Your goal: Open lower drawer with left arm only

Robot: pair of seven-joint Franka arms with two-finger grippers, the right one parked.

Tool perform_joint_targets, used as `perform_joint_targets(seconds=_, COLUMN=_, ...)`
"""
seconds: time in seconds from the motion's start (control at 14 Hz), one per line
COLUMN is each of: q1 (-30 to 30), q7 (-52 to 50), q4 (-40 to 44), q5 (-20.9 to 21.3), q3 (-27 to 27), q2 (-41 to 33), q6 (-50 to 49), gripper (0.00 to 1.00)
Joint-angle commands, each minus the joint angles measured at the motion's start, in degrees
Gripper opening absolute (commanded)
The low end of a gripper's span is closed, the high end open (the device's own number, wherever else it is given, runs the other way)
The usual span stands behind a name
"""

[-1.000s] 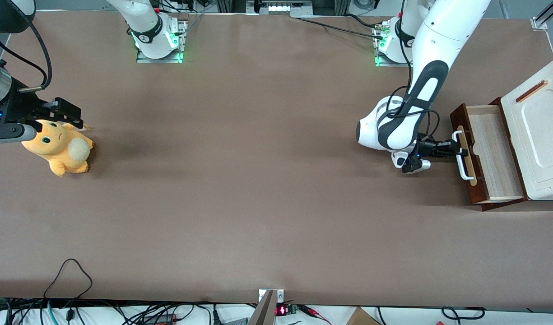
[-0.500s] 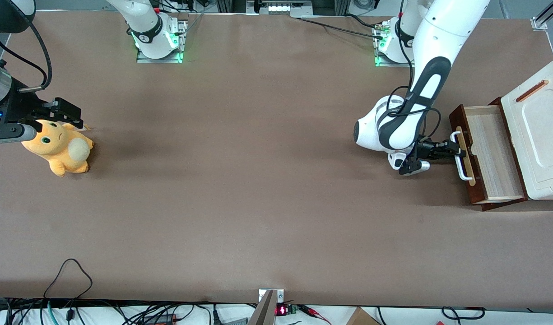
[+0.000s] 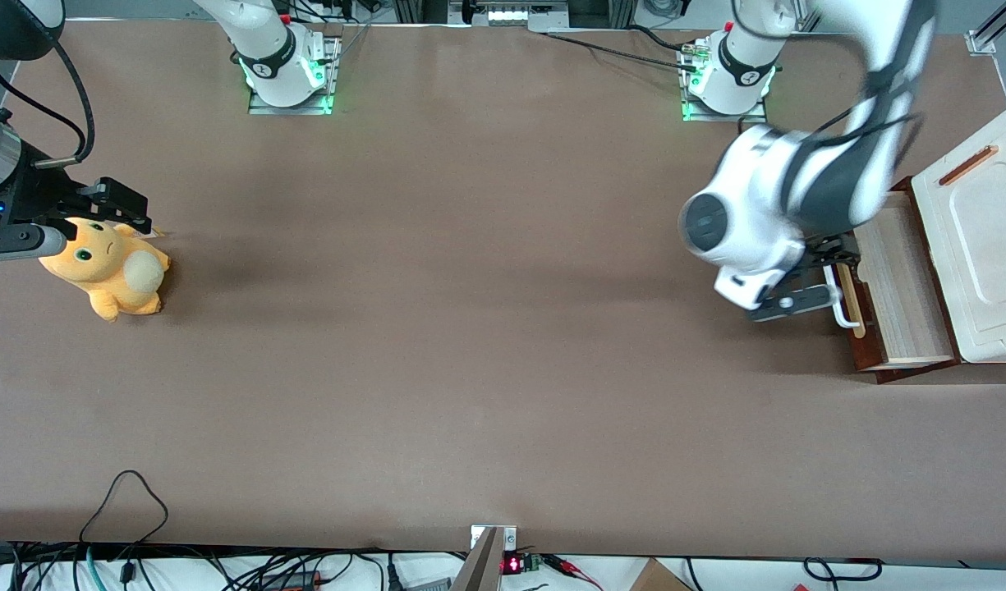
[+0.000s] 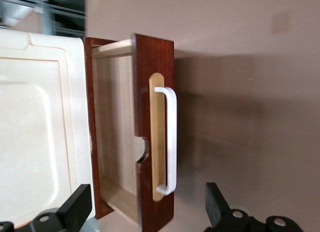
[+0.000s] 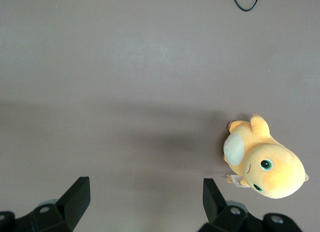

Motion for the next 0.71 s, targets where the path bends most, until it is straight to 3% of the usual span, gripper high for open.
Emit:
perform_joint_targets(seconds=0.0, q1=5.04, q7=14.31, q4=4.08, q5=-13.02, q3=0.27, q2=-6.3, q6=0.61, gripper=1.0)
perform_joint_targets(seconds=0.29, q1=7.34, q7=28.57, q4=5.42, q5=-36.13, q3=8.95, q2=-13.25, q6=0.52, gripper=1.0)
perform_joint_targets(seconds=0.36, q1=7.42, q7=30.51, q4=5.42, q5=-38.02, q3=10.19, q2=-14.22, q6=0.52, gripper=1.0)
perform_joint_targets(seconds=0.64, q1=8.13, q7=33.96, q4=5.24, q5=-38.39, q3=10.47, q2=-16.95, q6=0.7, gripper=1.0)
